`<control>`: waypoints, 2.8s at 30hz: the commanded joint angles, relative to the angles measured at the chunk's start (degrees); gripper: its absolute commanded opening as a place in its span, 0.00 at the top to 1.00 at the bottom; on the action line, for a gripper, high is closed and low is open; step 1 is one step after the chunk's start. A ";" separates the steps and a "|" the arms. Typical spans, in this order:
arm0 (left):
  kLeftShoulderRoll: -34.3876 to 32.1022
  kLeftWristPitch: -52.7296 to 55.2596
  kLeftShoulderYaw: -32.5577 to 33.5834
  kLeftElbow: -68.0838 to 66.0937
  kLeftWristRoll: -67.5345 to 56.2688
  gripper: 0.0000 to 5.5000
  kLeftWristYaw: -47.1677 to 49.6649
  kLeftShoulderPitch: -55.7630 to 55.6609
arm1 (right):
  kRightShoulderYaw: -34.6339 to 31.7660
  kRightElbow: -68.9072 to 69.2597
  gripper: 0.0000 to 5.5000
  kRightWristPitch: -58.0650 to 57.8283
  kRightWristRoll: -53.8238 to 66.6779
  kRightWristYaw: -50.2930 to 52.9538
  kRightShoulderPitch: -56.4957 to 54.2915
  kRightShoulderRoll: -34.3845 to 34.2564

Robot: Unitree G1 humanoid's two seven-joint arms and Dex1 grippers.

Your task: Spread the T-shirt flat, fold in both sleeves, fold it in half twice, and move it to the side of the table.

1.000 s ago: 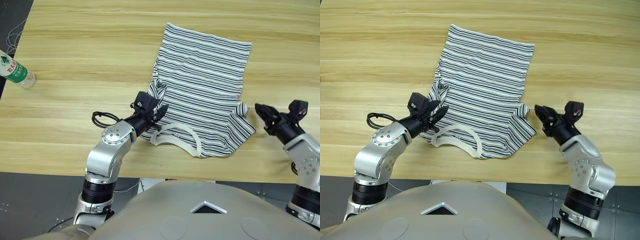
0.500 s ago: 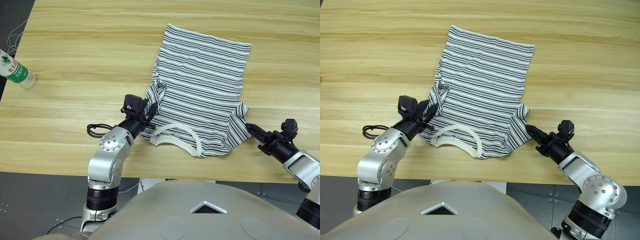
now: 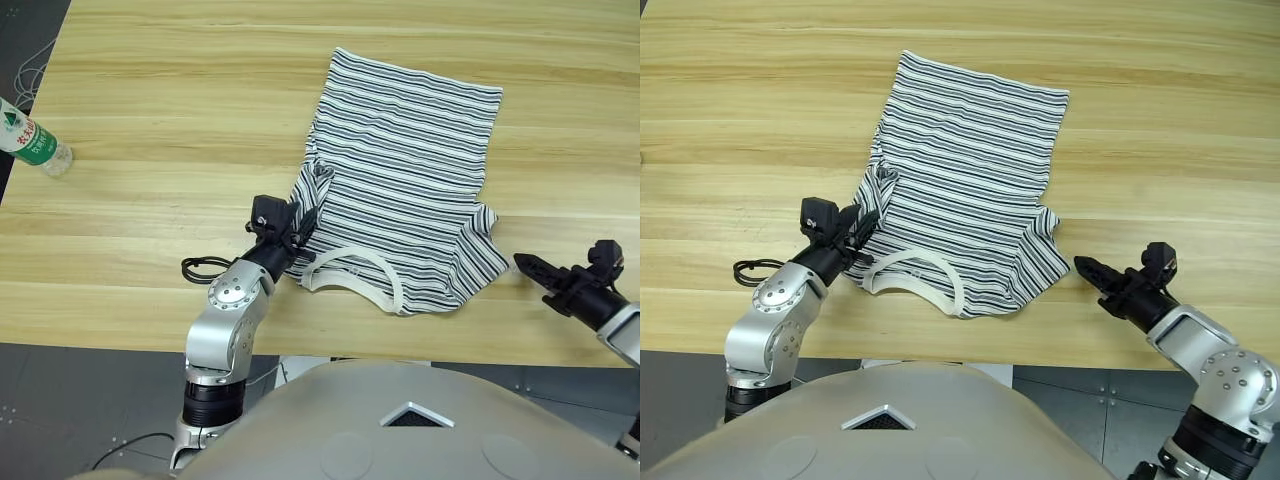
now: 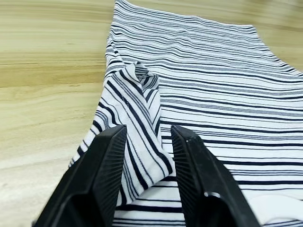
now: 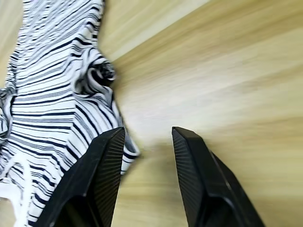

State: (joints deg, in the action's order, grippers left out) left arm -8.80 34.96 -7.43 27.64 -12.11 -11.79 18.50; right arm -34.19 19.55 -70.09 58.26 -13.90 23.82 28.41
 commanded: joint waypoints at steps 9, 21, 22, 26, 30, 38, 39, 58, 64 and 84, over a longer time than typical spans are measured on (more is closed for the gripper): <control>0.74 -0.43 -1.07 0.61 0.64 0.68 1.91 0.49 | 6.85 7.58 0.66 -6.35 4.14 -4.37 9.02 1.58; 0.40 -1.01 -0.40 0.47 0.31 0.68 1.55 0.94 | 7.24 3.27 0.66 1.84 -4.28 3.14 4.23 -1.52; 0.40 -1.08 -0.35 0.44 0.29 0.68 1.54 0.97 | 7.37 3.13 0.66 1.95 -4.35 3.22 4.07 -1.55; 0.22 -1.26 -0.23 0.34 0.21 0.68 1.37 0.83 | 8.67 3.78 0.66 2.09 -3.89 3.39 3.68 -2.55; 0.13 -1.33 -0.15 0.28 0.23 0.68 1.36 0.66 | 9.92 4.89 0.66 1.85 -3.60 3.61 3.30 -3.47; 0.15 -1.39 -0.06 0.01 0.36 0.68 1.37 0.19 | 11.96 5.34 0.76 3.17 -4.40 4.18 2.05 -4.81; 0.13 -1.36 -0.01 0.03 0.34 0.68 1.36 0.13 | 12.12 5.46 0.79 3.54 -4.64 4.24 2.01 -4.85; 0.10 -2.24 0.92 -1.37 0.36 0.68 1.13 -0.84 | 11.48 -1.51 0.97 14.44 -17.08 3.30 -7.39 0.73; 0.14 -2.45 1.03 -1.34 0.37 0.68 1.15 -0.67 | 11.42 -3.72 0.97 17.43 -21.87 1.06 -11.18 3.52; 0.23 -2.78 1.35 -0.97 0.28 0.68 1.27 -0.31 | 29.24 7.05 0.97 16.91 -32.28 -6.76 -6.68 7.96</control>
State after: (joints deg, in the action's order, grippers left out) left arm -8.45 32.77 -6.29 26.69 -12.15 -10.66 18.29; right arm -6.55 26.95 -52.69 26.95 -20.53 17.84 36.41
